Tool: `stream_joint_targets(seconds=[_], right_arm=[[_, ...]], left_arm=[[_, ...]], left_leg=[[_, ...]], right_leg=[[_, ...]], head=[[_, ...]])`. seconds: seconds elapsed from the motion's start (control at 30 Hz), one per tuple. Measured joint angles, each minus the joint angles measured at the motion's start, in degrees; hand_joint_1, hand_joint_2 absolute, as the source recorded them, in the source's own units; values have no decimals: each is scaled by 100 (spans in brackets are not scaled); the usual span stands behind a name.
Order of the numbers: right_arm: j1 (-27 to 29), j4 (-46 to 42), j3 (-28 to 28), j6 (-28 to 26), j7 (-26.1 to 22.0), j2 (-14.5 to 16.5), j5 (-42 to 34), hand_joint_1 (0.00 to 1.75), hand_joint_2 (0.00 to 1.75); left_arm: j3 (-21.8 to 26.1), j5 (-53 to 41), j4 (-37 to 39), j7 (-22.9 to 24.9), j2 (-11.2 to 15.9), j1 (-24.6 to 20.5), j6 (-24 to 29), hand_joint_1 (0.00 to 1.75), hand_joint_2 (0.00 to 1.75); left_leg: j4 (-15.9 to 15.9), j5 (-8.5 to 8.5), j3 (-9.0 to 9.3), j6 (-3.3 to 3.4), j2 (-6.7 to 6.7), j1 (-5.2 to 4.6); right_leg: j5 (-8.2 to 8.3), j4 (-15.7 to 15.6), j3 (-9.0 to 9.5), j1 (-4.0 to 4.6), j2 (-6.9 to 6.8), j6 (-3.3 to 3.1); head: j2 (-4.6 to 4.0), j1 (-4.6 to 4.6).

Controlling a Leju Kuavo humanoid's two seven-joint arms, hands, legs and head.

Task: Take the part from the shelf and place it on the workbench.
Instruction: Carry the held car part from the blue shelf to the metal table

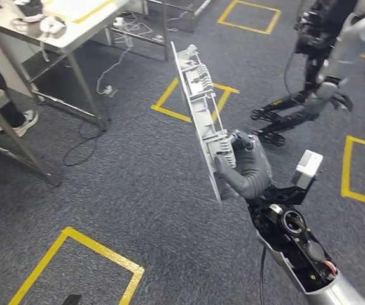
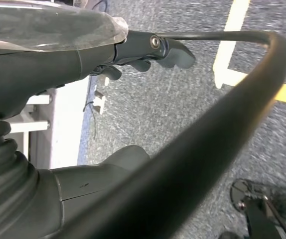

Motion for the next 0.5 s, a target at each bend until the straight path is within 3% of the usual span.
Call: stream_joint_targets(seconds=[0.07, 0.1, 0.13, 0.17, 0.2, 0.27, 0.3, 0.37, 0.4, 0.43, 0.5], right_arm=[[25, -7, -19, -1, -1, -4, 1, 175, 175], [44, -7, -28, -1, -1, -7, 2, 175, 175], [67, -7, -36, -2, 0, -9, 2, 175, 175], [87, -7, -42, -2, 1, -10, 2, 175, 175], [102, -7, -49, -3, 1, -10, 2, 175, 175], [112, -9, -70, -3, 0, -10, 2, 175, 175], [112, -12, -79, -3, -1, -10, 2, 175, 175], [115, -18, -87, -2, -3, -10, 2, 175, 175], [116, -20, -88, 0, -4, -10, 1, 175, 175], [119, -20, -90, 4, -6, -10, -1, 175, 175], [127, -21, -97, 22, -26, -10, -9, 175, 175]], left_arm=[[-3, -1, 0, 7, 0, -8, 0, 0, 175], [-4, -1, 0, 10, 0, -11, 0, 0, 175], [-4, -1, 0, 16, 1, -12, 0, 0, 175], [-5, -2, 0, 21, 0, -10, 0, 0, 175], [-5, -3, 0, 26, 0, -8, 0, 0, 175], [-11, -10, 0, 28, -3, -8, -1, 0, 175], [-15, -15, 0, 28, -4, -10, -2, 0, 175], [-22, -22, 1, 20, -3, -4, -5, 0, 175], [-25, -23, 1, 13, 4, 9, -7, 0, 175], [-28, -21, 2, 4, 10, 26, -8, 0, 175], [-35, -14, 4, -5, 30, 30, -10, 0, 175]], left_leg=[[0, -3, 7, 44, -124, -12], [1, -3, 10, 53, -201, -24], [2, -4, 15, 56, -285, -37], [3, -5, 25, 57, -373, -47], [4, -5, 36, 57, -461, -54], [5, -1, 49, 49, -618, -61], [7, 7, 41, 33, -692, -54], [-2, 42, -4, -27, -827, -23], [-15, 67, -24, -68, -898, -14], [-14, 69, -40, -100, -886, -15], [245, -104, -177, -152, -597, -49]], right_leg=[[-387, 827, -375, -6, 239, 5], [-511, 1213, -565, -3, 273, -2], [-526, 1420, -682, -2, 290, -17], [-420, 1387, -694, 0, 302, -41], [-206, 1108, -594, 6, 333, -75], [243, 284, -265, 16, 552, -157], [366, -27, -138, 23, 669, -187], [390, -257, -16, 37, 764, -224], [396, -299, 11, 41, 704, -236], [413, -342, 43, 27, 633, -249], [471, -445, 79, -5, 481, -288]], head=[[0, 76], [0, 107], [0, 128], [0, 145], [0, 160], [0, 191], [0, 200], [0, 224], [0, 238], [0, 247], [0, 188]])
